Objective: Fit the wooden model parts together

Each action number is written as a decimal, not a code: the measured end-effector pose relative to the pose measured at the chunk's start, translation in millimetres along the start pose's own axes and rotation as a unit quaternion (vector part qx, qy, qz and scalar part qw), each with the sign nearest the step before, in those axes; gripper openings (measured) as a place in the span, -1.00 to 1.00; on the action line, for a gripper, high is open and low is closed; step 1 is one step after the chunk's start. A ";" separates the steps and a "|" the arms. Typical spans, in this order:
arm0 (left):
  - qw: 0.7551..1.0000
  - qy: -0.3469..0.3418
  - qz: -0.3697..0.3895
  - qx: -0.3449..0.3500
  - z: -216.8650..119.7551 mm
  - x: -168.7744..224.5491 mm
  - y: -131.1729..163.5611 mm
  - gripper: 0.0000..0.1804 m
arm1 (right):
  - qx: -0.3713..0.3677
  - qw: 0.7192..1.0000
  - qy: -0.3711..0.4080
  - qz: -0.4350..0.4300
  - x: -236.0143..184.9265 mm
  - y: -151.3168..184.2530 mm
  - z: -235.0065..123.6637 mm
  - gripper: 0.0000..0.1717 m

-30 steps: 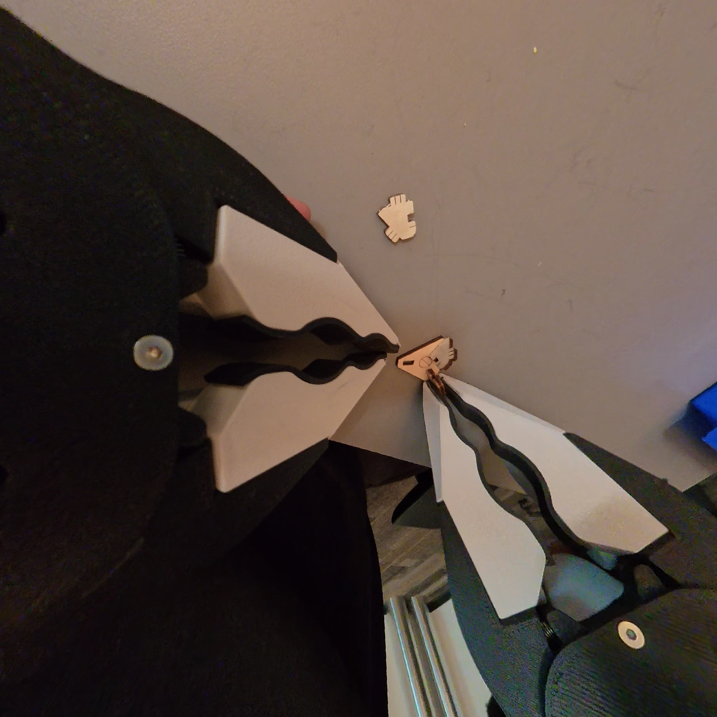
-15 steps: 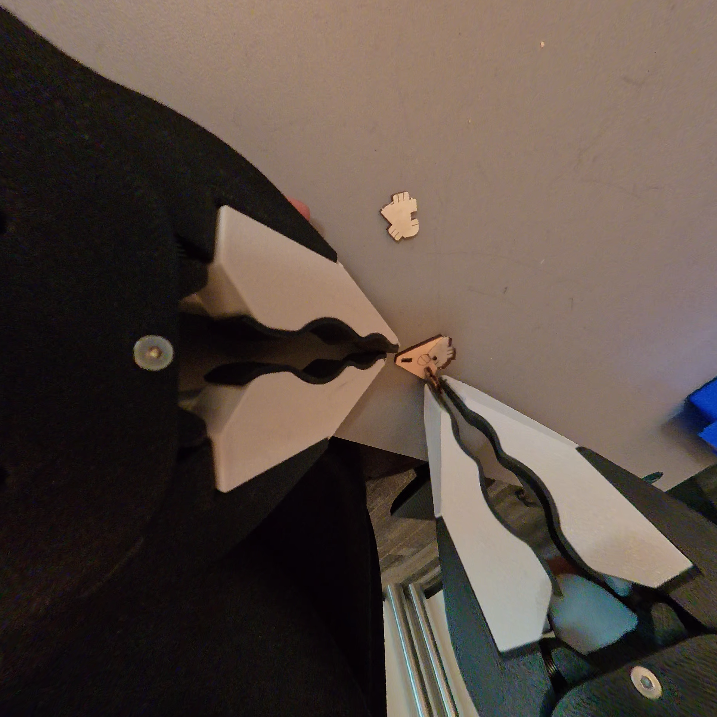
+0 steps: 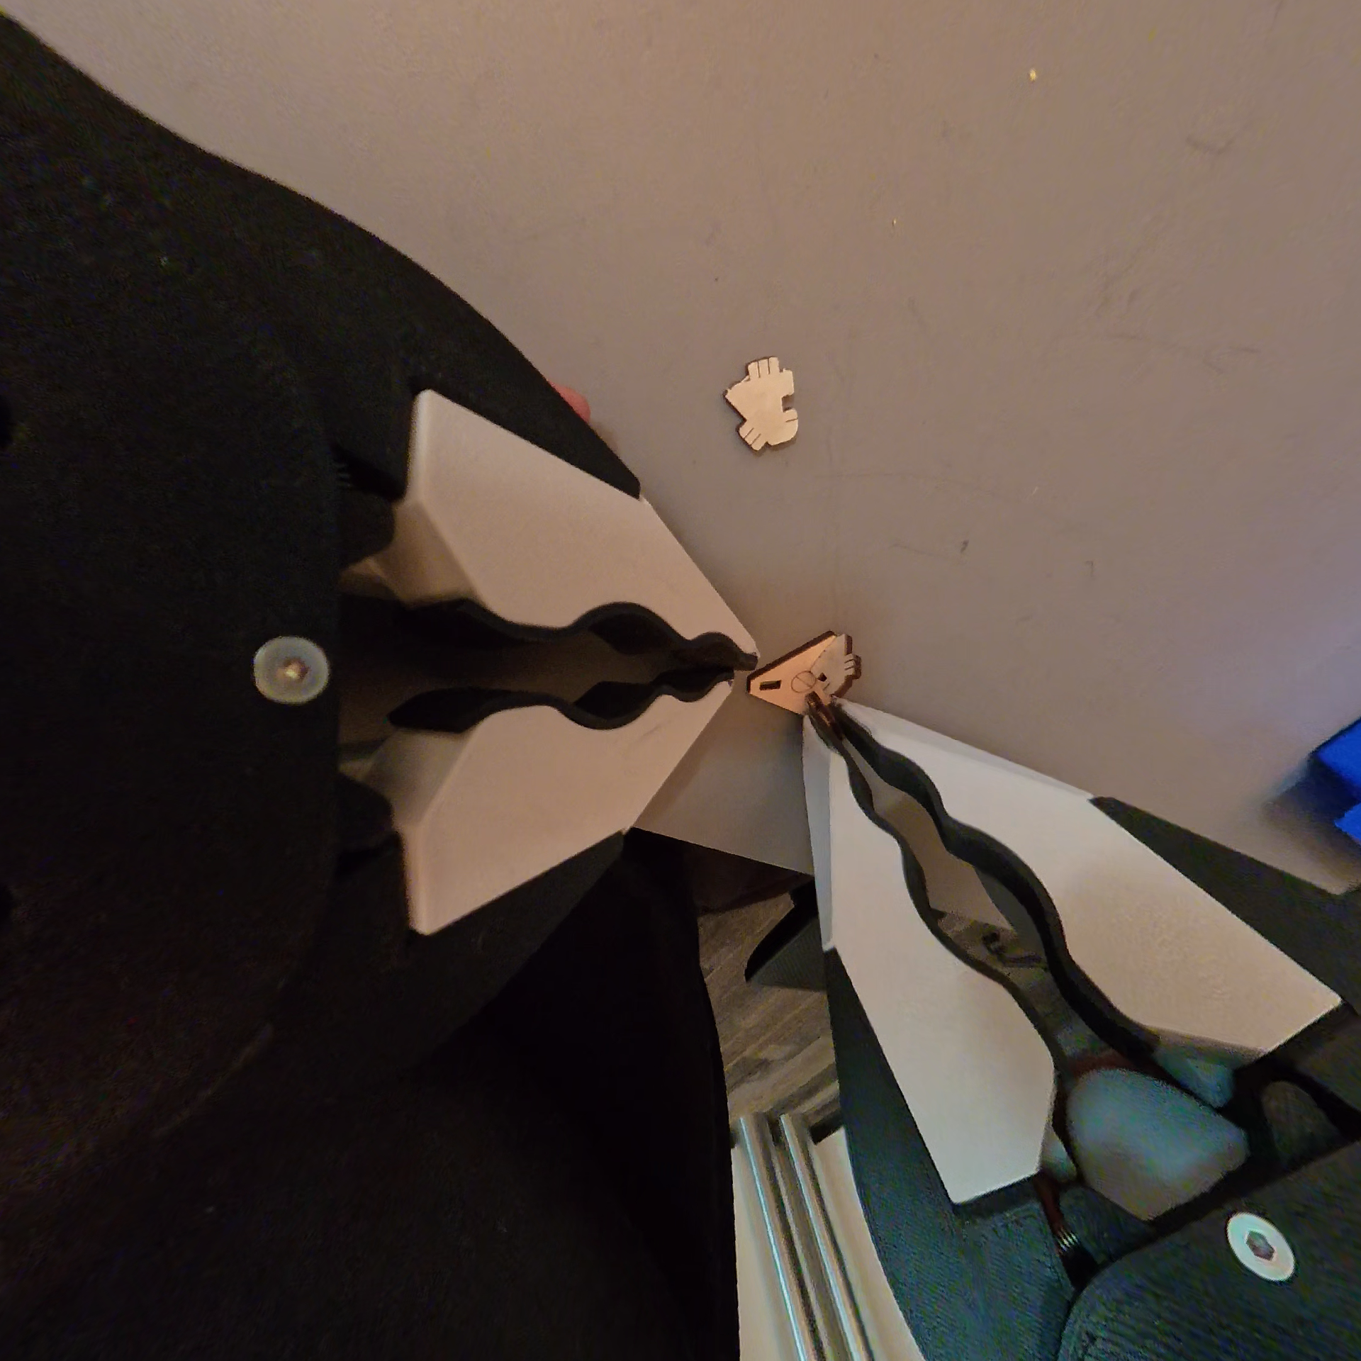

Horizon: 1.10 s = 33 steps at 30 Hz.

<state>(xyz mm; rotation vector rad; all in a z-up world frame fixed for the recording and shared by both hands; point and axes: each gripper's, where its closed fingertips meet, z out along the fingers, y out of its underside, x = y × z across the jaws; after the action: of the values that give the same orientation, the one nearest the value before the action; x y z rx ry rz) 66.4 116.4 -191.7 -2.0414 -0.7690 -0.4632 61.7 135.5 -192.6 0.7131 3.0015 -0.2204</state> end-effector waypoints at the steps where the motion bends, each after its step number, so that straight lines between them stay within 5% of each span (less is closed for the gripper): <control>1: 1.000 0.000 0.001 -0.001 0.1 0.3 0.4 -1.00 | -0.005 1.000 -0.001 -0.002 0.1 -0.3 0.3 -1.00; 11: 1.000 0.001 -0.002 0.002 -0.5 0.8 1.0 -1.00 | 0.011 1.000 0.010 -0.002 1.2 2.8 7.0 -0.99; 18: 1.000 0.002 -0.008 0.005 -1.8 0.7 0.8 -1.00 | 0.085 0.996 0.012 0.017 -4.7 1.6 5.6 -0.98; 22: 1.000 0.000 -0.012 0.010 -2.7 -0.7 -0.2 -1.00 | 0.121 0.992 0.024 0.010 -6.8 4.5 -2.5 -0.64; 33: 0.999 -0.009 -0.019 0.031 -6.9 -4.3 -4.2 -1.00 | 0.211 0.975 0.072 -0.014 -20.0 7.7 -25.4 -0.59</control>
<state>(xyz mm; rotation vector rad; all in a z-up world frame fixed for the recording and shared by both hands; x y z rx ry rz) 60.2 110.8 -187.9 -1.9793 -0.8247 -0.4390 82.7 137.3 -166.8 0.7409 3.1334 -0.8644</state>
